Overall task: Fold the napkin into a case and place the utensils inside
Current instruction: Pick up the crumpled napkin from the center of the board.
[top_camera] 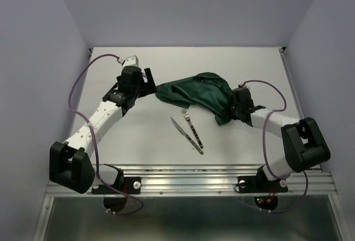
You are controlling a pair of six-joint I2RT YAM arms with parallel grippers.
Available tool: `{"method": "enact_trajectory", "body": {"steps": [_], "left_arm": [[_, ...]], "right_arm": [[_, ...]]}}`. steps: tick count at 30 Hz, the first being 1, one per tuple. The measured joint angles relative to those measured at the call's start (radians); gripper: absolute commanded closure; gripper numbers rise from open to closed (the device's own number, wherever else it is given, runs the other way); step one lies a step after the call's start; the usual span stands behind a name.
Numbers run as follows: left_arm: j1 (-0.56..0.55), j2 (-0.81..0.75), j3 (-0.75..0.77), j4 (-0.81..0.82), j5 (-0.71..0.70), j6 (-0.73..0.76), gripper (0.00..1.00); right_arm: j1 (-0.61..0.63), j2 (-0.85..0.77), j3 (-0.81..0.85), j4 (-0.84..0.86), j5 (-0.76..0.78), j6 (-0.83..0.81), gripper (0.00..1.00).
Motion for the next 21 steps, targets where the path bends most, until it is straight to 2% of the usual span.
{"method": "enact_trajectory", "body": {"steps": [1,3,4,6,7,8,9,10,15,21], "left_arm": [[0.000,0.000,0.000,0.000,0.001,-0.001,0.03],[0.000,0.000,0.000,0.000,0.005,-0.003,0.03],[0.000,0.000,0.000,0.000,0.009,-0.003,0.03],[0.000,0.002,0.001,0.000,0.014,-0.003,0.03],[0.000,0.004,0.002,0.000,0.018,-0.003,0.03],[0.000,0.008,0.003,0.000,0.021,-0.003,0.03],[0.000,0.013,0.005,0.000,0.027,-0.003,0.03],[0.000,0.022,0.008,0.000,0.034,-0.003,0.03],[-0.019,0.090,0.040,-0.011,0.050,-0.004,0.07],[-0.076,0.249,0.143,-0.015,0.058,-0.019,0.11]], "right_arm": [[0.000,0.003,0.000,0.006,-0.012,0.000,0.87],[0.000,0.002,0.002,0.029,-0.034,-0.001,0.96],[0.000,0.000,0.010,0.034,-0.046,-0.001,0.99],[0.000,-0.005,0.033,0.034,-0.056,-0.005,0.99],[0.000,-0.013,0.052,0.034,-0.061,-0.008,0.93],[0.000,-0.021,0.062,0.034,-0.061,-0.011,0.52],[0.000,-0.037,0.076,0.032,-0.060,-0.016,0.31],[0.000,-0.061,0.089,0.030,-0.051,-0.021,0.01],[-0.016,-0.138,0.126,-0.013,0.050,-0.056,0.00],[-0.093,-0.160,0.062,-0.060,0.055,-0.057,0.00]]}}
